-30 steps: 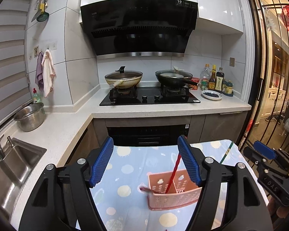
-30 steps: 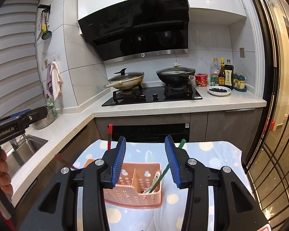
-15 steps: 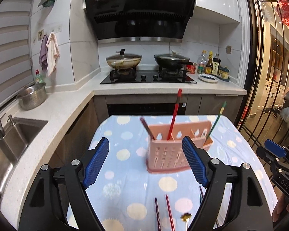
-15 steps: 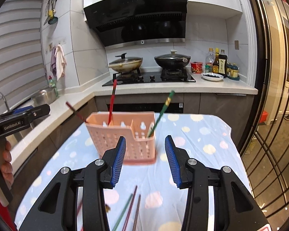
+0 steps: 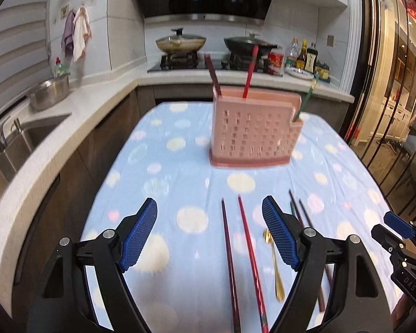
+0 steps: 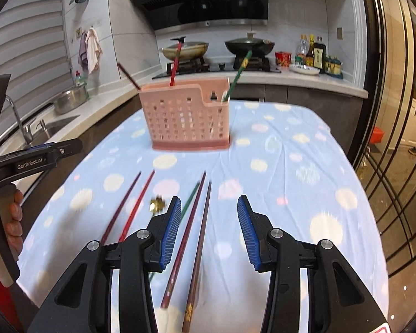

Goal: Organize utensils
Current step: 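Move both open tools back toward the remaining chopsticks, then grasp a dark red chopstick with the left tool while the right tool grasps a brown chopstick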

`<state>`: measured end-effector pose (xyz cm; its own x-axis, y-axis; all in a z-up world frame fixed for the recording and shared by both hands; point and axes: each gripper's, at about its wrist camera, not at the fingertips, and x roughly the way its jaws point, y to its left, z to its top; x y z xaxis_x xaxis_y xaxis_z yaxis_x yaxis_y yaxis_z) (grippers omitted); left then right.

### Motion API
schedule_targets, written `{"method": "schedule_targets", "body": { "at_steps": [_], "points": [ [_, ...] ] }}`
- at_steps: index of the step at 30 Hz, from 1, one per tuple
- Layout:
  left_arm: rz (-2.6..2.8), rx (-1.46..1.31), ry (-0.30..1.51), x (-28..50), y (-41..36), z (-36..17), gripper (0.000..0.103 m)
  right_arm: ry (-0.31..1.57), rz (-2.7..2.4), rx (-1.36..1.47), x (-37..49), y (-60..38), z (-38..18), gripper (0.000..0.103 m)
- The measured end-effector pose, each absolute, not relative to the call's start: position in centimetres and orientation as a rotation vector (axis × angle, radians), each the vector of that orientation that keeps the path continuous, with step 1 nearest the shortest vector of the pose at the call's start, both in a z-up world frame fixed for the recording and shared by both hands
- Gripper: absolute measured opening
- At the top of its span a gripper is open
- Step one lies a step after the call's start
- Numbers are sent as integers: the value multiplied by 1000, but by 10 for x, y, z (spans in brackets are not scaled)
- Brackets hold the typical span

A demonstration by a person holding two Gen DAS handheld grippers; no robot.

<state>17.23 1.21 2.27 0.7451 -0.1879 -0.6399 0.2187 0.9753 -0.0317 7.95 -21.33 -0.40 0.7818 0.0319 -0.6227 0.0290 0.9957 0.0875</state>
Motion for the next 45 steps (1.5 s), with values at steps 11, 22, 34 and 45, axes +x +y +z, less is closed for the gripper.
{"method": "schedule_targets", "body": {
  "at_steps": [11, 22, 34, 45],
  "points": [
    [-214, 68, 847, 134, 21, -43, 74, 775, -12, 79, 37, -196, -51, 42],
    [-238, 101, 906, 105, 16, -71, 74, 850, 1, 100, 28, -188, -80, 41],
    [-274, 109, 940, 97, 9, -82, 59, 864, 12, 100, 26, -183, -85, 38],
    [-274, 118, 943, 96, 7, -84, 50, 873, 13, 96, 27, -182, -89, 28]
  ]
}}
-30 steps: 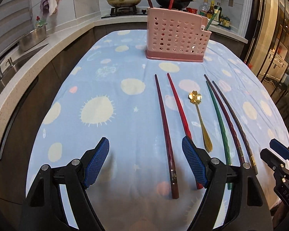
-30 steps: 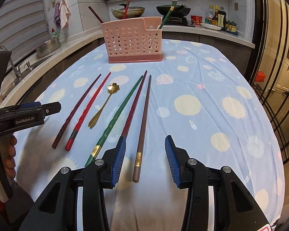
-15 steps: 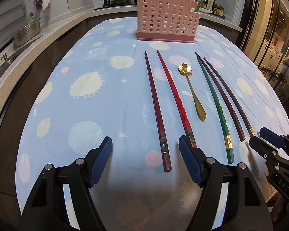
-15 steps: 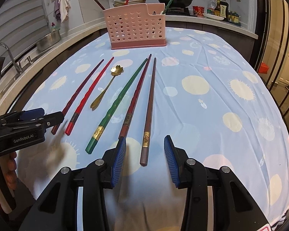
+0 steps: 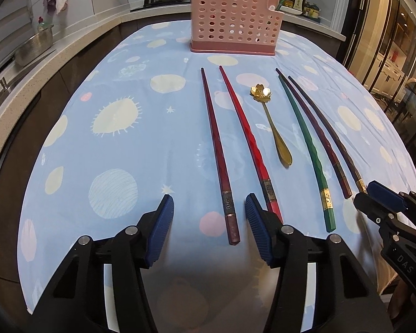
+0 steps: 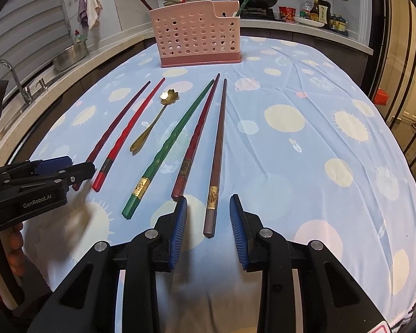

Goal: Organize utensils
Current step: 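Grasp a dark red chopstick with the left tool while the right tool grasps a brown chopstick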

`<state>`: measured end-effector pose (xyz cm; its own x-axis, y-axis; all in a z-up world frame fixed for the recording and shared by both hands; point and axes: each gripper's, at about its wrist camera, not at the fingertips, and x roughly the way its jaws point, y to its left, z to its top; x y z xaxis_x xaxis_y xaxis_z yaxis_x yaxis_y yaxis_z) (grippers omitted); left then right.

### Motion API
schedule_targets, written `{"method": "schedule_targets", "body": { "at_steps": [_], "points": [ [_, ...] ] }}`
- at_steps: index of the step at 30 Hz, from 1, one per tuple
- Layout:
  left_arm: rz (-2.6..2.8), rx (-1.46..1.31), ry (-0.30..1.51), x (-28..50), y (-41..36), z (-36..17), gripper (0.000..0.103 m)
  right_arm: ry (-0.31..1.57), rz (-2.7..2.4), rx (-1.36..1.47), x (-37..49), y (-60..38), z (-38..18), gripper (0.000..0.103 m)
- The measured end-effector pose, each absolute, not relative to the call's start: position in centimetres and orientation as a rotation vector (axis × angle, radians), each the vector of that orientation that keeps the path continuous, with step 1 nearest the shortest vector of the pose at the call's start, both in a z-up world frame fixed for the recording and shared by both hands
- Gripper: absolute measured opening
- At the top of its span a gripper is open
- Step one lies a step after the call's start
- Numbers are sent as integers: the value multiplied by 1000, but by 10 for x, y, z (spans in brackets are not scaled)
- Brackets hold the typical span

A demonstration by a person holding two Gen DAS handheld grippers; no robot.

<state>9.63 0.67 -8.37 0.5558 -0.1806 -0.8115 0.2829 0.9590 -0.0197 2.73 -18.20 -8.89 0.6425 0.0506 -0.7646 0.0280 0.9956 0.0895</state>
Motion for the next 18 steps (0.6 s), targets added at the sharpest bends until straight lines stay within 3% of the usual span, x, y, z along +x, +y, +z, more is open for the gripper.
{"method": "schedule_targets", "body": {
  "at_steps": [10, 18],
  "points": [
    [-309, 103, 950, 96, 5, -83, 18, 868, 5, 87, 29, -184, -91, 14],
    [-337, 73, 960, 95, 7, -82, 9, 866, 7, 93, 29, -185, -92, 8]
  ]
}}
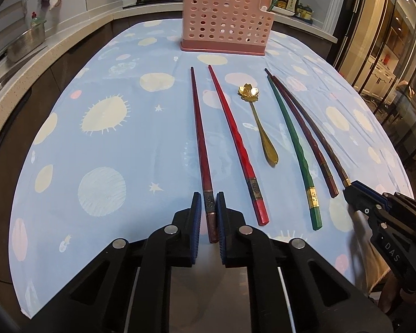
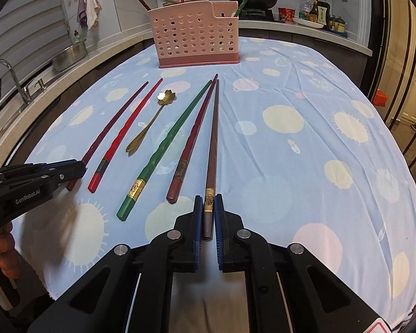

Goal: Organize utensils
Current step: 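Grasp a dark red chopstick with the left tool while the right tool grasps a brown chopstick, then lift both held chopsticks and carry them toward the pink holder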

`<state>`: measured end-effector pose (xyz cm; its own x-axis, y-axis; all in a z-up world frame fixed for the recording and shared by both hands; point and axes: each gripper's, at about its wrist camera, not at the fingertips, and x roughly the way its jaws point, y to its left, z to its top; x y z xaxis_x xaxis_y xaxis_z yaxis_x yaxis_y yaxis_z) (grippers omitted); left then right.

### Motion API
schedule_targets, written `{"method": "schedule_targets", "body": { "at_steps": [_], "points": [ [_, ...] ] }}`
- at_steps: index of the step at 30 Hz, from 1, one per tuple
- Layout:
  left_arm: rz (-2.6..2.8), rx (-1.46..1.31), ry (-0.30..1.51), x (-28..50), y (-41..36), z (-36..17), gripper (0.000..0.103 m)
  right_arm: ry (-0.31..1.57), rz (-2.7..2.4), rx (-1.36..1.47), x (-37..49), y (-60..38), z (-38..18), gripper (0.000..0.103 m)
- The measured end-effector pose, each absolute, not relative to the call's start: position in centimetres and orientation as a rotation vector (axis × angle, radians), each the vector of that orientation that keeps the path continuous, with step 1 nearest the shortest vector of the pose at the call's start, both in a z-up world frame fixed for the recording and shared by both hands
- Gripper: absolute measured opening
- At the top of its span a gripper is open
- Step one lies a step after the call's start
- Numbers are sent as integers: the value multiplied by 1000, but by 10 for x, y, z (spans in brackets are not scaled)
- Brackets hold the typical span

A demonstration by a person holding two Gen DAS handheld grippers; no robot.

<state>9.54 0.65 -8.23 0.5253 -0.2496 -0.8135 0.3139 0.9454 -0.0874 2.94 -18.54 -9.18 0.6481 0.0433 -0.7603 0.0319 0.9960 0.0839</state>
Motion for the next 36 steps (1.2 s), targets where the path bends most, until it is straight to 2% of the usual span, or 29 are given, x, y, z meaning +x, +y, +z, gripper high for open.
{"method": "schedule_targets", "body": {
  "at_steps": [14, 36],
  "points": [
    [-368, 36, 951, 89, 13, -68, 8, 807, -8, 119, 22, -197, -69, 7],
    [-338, -11, 694, 107, 28, 31, 7, 538, -17, 150, 33, -229, 34, 7]
  ]
}}
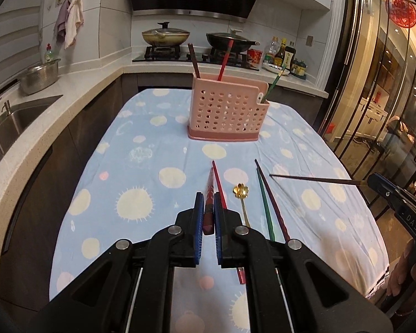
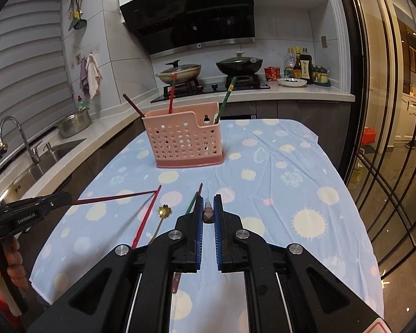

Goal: Organize utensils
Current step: 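Lift both held chopsticks and carry them toward the pink holder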

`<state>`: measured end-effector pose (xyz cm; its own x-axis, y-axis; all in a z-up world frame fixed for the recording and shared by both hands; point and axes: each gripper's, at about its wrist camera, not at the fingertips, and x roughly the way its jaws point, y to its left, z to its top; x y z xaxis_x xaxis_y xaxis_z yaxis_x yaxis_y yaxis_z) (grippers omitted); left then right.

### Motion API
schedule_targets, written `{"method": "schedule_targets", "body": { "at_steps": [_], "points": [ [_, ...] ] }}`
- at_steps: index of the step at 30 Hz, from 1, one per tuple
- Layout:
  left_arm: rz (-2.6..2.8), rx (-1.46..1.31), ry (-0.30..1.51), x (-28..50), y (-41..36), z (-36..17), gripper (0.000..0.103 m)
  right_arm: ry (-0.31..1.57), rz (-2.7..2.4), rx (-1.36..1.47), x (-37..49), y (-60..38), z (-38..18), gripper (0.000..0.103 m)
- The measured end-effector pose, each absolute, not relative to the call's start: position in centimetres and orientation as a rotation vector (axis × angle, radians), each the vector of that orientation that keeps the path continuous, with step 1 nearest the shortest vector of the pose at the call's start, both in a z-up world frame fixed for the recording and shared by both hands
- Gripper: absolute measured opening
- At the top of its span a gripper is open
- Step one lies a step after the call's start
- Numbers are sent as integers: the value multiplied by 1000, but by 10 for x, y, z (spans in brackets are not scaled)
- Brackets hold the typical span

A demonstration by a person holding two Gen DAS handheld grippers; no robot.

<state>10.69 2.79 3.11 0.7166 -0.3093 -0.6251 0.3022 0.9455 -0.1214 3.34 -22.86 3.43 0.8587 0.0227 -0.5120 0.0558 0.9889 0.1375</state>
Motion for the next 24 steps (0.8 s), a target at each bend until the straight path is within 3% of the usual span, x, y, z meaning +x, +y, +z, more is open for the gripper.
{"method": "schedule_targets", "body": {
  "at_steps": [24],
  "points": [
    [-320, 24, 507, 170, 6, 111, 6, 397, 16, 134, 101, -241, 103, 7]
  ]
}}
